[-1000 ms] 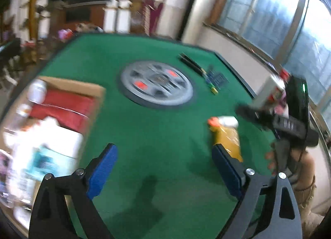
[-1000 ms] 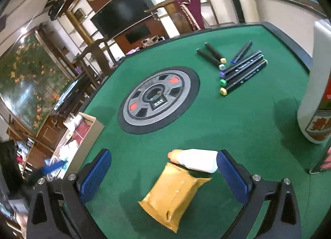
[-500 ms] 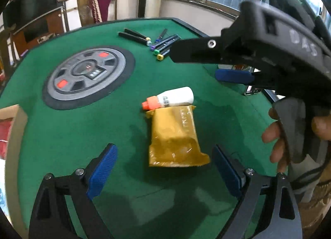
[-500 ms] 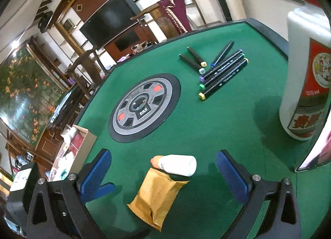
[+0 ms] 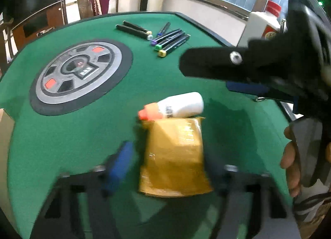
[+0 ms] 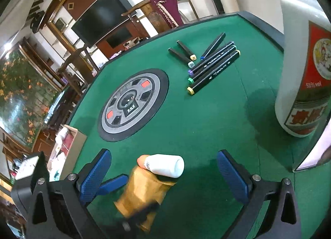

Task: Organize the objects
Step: 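Close the left tool on the gold foil packet while the right tool approaches the orange-capped bottle, then lift the gold foil packet with the left tool while the right tool grasps the orange-capped bottle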

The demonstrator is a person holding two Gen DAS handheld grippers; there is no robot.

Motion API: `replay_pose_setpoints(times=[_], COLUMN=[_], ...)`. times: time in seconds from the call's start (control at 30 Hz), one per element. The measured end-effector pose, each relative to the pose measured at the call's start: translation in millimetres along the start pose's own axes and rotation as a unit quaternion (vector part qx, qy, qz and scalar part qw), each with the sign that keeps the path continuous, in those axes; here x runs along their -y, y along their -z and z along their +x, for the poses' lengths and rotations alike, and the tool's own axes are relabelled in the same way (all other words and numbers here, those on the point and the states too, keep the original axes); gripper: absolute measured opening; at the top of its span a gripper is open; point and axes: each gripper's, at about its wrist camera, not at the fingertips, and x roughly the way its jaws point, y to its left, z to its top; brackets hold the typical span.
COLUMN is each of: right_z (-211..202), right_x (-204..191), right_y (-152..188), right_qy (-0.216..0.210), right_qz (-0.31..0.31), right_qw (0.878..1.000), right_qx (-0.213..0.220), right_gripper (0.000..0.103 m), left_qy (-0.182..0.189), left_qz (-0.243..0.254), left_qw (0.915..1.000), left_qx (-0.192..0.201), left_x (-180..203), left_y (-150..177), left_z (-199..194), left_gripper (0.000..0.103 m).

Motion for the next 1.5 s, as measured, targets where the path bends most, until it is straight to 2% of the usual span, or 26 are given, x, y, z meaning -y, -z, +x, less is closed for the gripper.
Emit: replay_pose_setpoints(times=[0.13, 0.3, 0.47, 0.6, 0.77, 0.8, 0.83, 0.87, 0.93, 1.03, 1.2, 1.27, 1.37, 1.5], right_z=[1, 12, 21, 29, 47, 52, 55, 59, 57, 56, 53, 54, 54, 54], right_x=[-6, -25, -34, -34, -43, -44, -44, -44, -43, -43, -51, -57, -57, -56], right_y=[2, 3, 1, 3, 15, 16, 18, 20, 20, 23, 32, 34, 33, 33], right_qy=[-0.002, -0.025, 0.015, 0.033, 0.056, 0.057, 0.06, 0.065, 0.061, 0.061, 0.051, 0.063, 0.06, 0.057], right_qz=[-0.025, -0.116, -0.2, -0.237, -0.288, -0.293, -0.295, -0.297, -0.293, -0.285, -0.285, -0.295, -0.293, -0.293], right_qw=[1.0, 0.992, 0.978, 0.968, 0.953, 0.951, 0.95, 0.948, 0.95, 0.952, 0.953, 0.95, 0.951, 0.951], right_qx=[0.006, -0.035, -0.064, -0.071, -0.08, -0.084, -0.088, -0.095, -0.091, -0.088, -0.087, -0.081, -0.082, -0.081], right_gripper=[0.103, 0.103, 0.1, 0.083, 0.076, 0.069, 0.058, 0.057, 0.041, 0.031, 0.029, 0.029, 0.029, 0.029], left_qy=[0.001, -0.028, -0.026, -0.036, -0.035, -0.035, -0.035, -0.035, -0.035, -0.035, -0.035, -0.033, -0.033, -0.05], left_qz=[-0.016, -0.035, -0.048, -0.045, -0.048, -0.048, -0.048, -0.048, -0.048, -0.049, -0.05, -0.05, -0.044, -0.03], left_qw=[0.9999, 0.9987, 0.9984, 0.9984, 0.9982, 0.9982, 0.9982, 0.9982, 0.9982, 0.9982, 0.9981, 0.9982, 0.9985, 0.9983], left_qx=[-0.006, -0.023, -0.014, -0.004, 0.0, 0.001, 0.0, 0.0, 0.0, 0.001, 0.0, -0.001, -0.004, -0.004], left_x=[-27, -72, -89, -86, -87, -87, -87, -87, -87, -87, -88, -88, -85, -78], left_y=[3, 18, 32, 35, 33, 33, 33, 33, 33, 33, 33, 33, 32, 32], left_z=[-10, -32, -43, -45, -43, -43, -43, -43, -44, -44, -43, -42, -41, -38], left_gripper=[0.046, 0.046, 0.047, 0.048, 0.048, 0.048, 0.048, 0.048, 0.049, 0.049, 0.049, 0.052, 0.058, 0.059])
